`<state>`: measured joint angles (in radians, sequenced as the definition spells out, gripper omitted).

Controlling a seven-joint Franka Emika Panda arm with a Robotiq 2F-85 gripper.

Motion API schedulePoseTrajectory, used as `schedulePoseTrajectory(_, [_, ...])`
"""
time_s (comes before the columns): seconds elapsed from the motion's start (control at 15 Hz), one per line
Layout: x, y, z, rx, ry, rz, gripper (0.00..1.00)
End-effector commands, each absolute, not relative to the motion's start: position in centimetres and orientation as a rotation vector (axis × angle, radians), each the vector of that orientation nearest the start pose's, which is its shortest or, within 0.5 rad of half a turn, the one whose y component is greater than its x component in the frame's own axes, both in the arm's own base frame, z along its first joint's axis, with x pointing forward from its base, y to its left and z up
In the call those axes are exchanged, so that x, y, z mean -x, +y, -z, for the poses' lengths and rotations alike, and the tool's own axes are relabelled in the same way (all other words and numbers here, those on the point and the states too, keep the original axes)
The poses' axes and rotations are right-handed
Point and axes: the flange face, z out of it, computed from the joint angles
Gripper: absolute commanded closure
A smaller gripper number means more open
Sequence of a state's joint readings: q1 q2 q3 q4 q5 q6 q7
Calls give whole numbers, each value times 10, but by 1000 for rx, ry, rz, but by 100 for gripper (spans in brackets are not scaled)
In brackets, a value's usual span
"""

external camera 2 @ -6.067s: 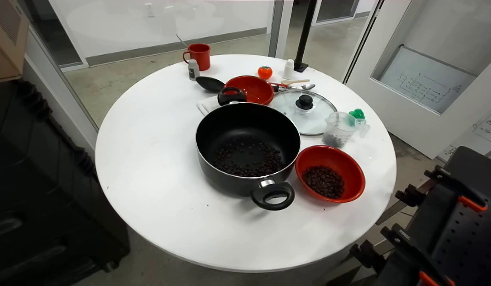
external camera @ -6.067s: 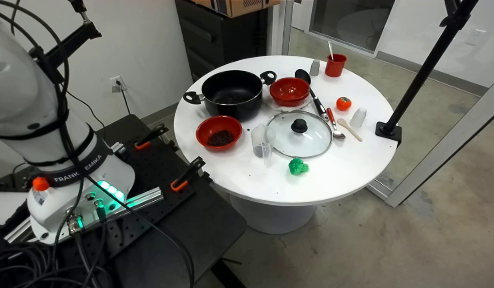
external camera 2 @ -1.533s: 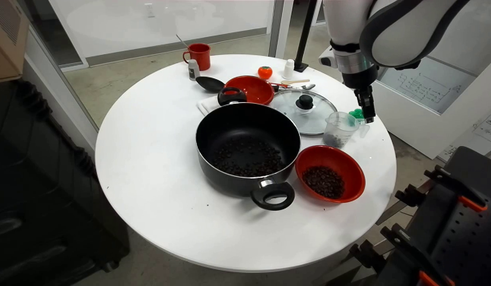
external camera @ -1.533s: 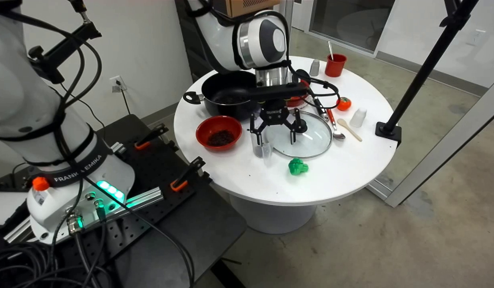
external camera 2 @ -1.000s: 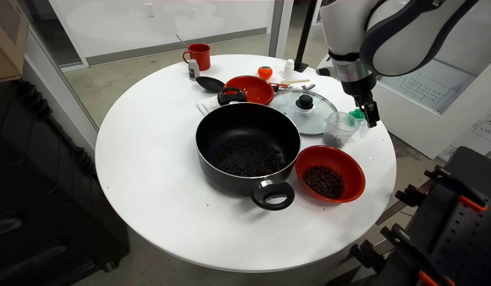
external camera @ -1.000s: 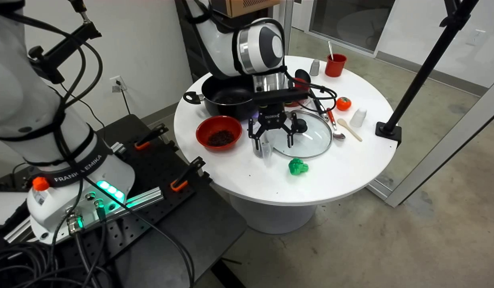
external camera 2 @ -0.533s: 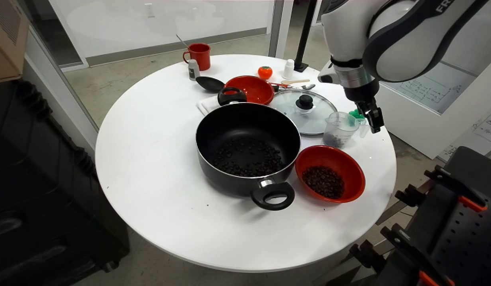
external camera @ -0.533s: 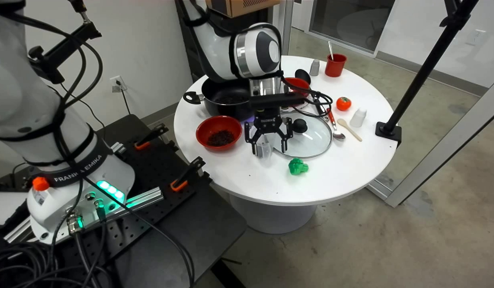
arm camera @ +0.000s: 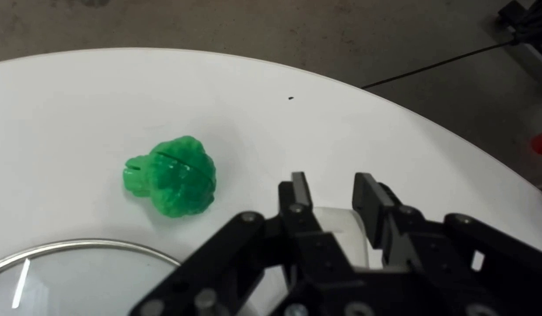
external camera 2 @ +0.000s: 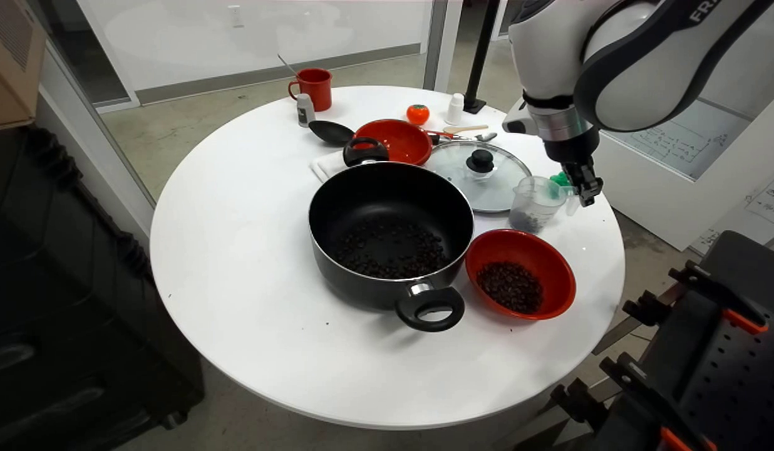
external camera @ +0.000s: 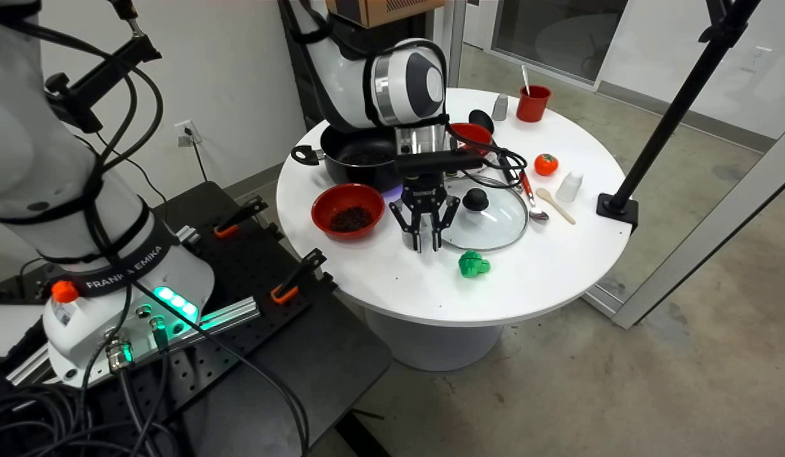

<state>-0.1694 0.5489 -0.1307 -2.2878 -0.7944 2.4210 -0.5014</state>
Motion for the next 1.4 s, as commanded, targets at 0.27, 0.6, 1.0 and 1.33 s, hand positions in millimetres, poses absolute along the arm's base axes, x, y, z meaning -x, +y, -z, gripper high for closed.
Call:
schedulePoseTrajectory(0.27, [-445, -147, -86, 2907, -1510, -886, 15])
schedulePoseTrajectory(0.6, [-446, -145, -84, 2899, -1515, -886, 0])
schedulePoseTrajectory(1.0, [-445, -143, -80, 2863, -1555, -893, 40])
schedulePoseTrajectory(1.33, [-445, -144, -81, 2855, -1543, -891, 78])
